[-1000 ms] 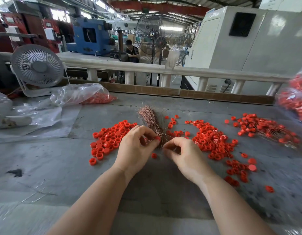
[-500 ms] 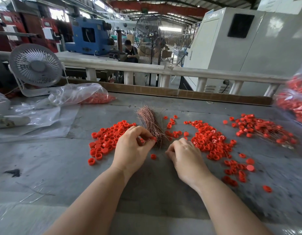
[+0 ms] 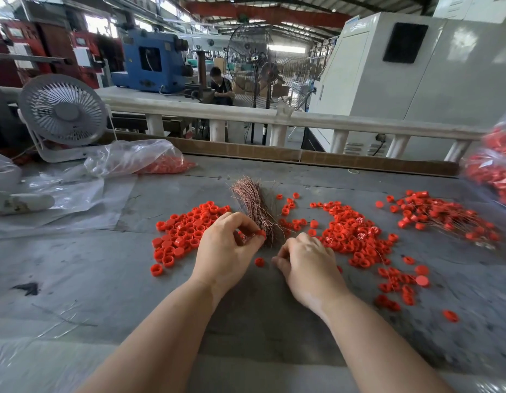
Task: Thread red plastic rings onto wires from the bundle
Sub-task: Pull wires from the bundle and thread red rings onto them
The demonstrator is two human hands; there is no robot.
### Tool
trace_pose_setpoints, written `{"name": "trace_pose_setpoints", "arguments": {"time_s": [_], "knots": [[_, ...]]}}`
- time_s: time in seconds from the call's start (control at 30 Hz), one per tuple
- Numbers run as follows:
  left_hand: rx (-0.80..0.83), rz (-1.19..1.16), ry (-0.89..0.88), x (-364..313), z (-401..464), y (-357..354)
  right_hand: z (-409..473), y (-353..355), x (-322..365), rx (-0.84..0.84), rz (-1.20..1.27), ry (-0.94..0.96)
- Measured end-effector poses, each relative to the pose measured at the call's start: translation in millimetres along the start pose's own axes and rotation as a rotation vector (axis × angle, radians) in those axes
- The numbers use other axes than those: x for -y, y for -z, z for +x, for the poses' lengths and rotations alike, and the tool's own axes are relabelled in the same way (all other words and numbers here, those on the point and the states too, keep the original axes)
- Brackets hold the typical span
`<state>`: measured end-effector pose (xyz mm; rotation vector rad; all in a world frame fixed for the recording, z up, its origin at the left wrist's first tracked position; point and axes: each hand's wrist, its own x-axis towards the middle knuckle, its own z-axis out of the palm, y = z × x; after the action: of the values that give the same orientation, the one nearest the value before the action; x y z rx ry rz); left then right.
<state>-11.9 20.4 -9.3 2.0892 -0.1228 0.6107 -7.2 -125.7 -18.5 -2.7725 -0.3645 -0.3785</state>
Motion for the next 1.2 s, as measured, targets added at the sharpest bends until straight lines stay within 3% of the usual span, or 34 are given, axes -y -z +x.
{"name": "trace_pose_setpoints", "arguments": {"time_s": [0.2, 0.4, 0.57, 0.83, 1.2], "knots": [[0.004, 0.002, 0.003, -1, -1, 0, -2, -3, -2, -0.023, -0.082, 0.075], [-0.038, -0.049, 0.022, 0, 1, -1, 2, 15, -7, -0.227, 0.372, -0.034], [-0.018, -0.144, 0.052, 0, 1, -2, 3, 24, -4, -0.427, 0.49, -0.039], [0.116, -0.301, 0.096, -5, 2, 1, 3, 25, -3, -0.546, 0.466, 0.076], [0.193, -0.431, 0.097, -9, -1, -1, 1, 20, 1, -0.502, 0.358, 0.221]]}}
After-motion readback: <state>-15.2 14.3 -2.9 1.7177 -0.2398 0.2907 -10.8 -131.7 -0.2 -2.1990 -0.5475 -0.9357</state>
